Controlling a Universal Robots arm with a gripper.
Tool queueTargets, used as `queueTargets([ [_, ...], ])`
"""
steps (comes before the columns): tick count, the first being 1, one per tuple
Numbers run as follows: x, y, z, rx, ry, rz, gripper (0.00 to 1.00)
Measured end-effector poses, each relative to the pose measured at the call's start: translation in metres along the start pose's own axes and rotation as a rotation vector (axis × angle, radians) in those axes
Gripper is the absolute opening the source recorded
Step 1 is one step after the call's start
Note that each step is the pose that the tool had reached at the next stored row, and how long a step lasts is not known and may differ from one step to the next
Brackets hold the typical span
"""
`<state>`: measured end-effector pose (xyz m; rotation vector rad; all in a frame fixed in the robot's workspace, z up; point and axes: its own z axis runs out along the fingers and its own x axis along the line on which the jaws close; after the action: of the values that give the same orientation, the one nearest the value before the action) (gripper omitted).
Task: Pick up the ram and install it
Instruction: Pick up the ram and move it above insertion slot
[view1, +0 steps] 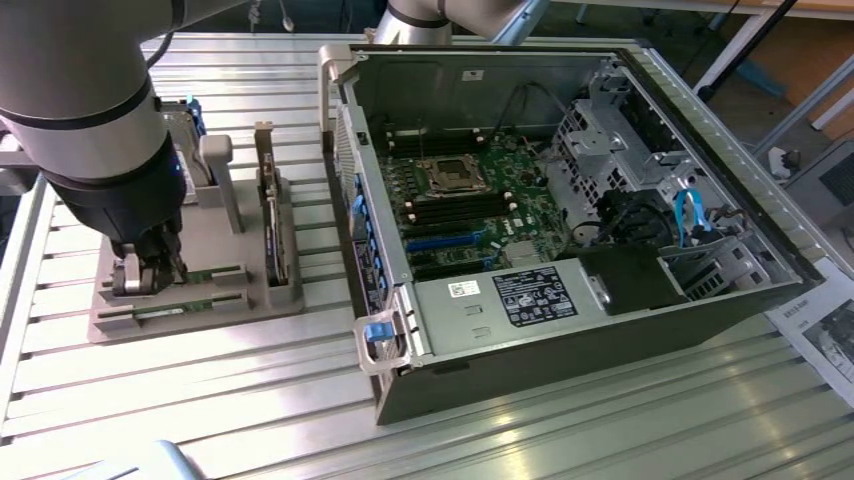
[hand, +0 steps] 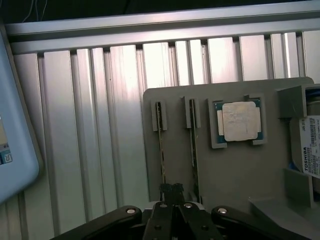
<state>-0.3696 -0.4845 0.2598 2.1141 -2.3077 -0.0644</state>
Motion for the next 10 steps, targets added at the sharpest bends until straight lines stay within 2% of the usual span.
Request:
queueTargets([
  [10, 0.0043, 0.0001, 0.0104, 0.0, 0.0, 0.0, 0.1],
])
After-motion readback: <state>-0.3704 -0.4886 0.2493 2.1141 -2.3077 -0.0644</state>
